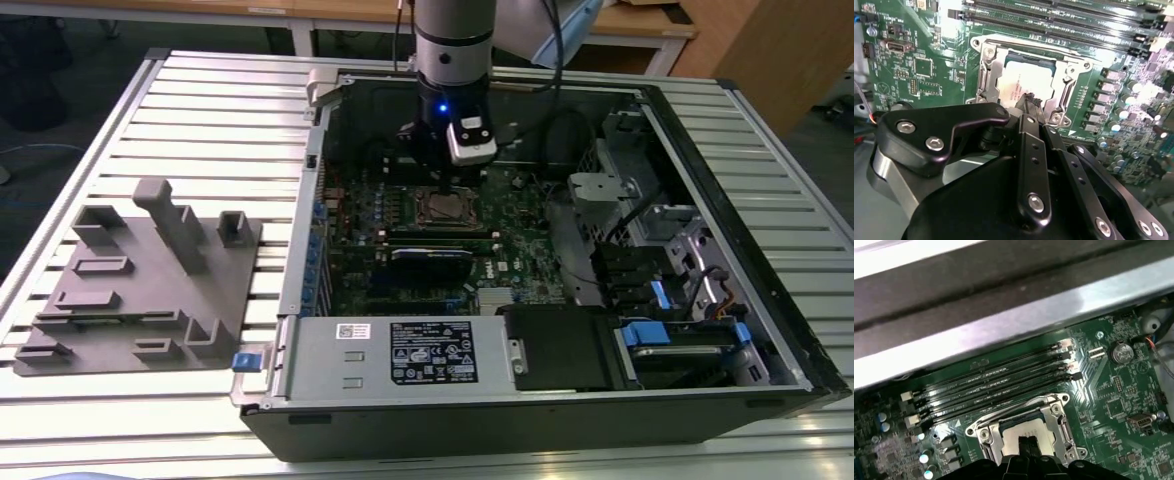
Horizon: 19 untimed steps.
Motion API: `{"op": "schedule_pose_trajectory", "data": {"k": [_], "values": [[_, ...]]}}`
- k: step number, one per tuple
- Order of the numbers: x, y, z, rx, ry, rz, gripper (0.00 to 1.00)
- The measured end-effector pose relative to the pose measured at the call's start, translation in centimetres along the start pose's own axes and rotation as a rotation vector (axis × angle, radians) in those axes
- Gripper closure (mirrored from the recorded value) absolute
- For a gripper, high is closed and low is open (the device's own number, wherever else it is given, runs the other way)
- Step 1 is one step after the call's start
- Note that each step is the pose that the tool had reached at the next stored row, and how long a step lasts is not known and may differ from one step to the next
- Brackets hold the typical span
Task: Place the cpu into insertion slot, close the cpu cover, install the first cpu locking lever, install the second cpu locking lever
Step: 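Install the first cpu locking lever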
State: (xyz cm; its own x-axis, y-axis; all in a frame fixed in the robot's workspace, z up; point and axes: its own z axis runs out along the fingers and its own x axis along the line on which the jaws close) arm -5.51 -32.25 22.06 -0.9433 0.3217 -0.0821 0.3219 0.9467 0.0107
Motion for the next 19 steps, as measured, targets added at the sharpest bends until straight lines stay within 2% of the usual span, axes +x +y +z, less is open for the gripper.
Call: {"op": "schedule_pose_trajectory", "data": {"k": [7, 9, 14, 15, 19], "values": [[0.0, 0.0, 0.0, -0.0054, 0.0039, -0.081, 0.89], [-0.02, 0.0, 0.0, -0.0051, 0.0063, -0.085, 0.89], [-0.04, 0.01, 0.01, -0.0061, 0.0067, -0.085, 0.89], [-0.73, 0.25, 0.07, -0.0057, 0.0086, -0.087, 0.89], [-1.02, 0.34, 0.12, -0.0048, 0.01, -0.089, 0.89]]}}
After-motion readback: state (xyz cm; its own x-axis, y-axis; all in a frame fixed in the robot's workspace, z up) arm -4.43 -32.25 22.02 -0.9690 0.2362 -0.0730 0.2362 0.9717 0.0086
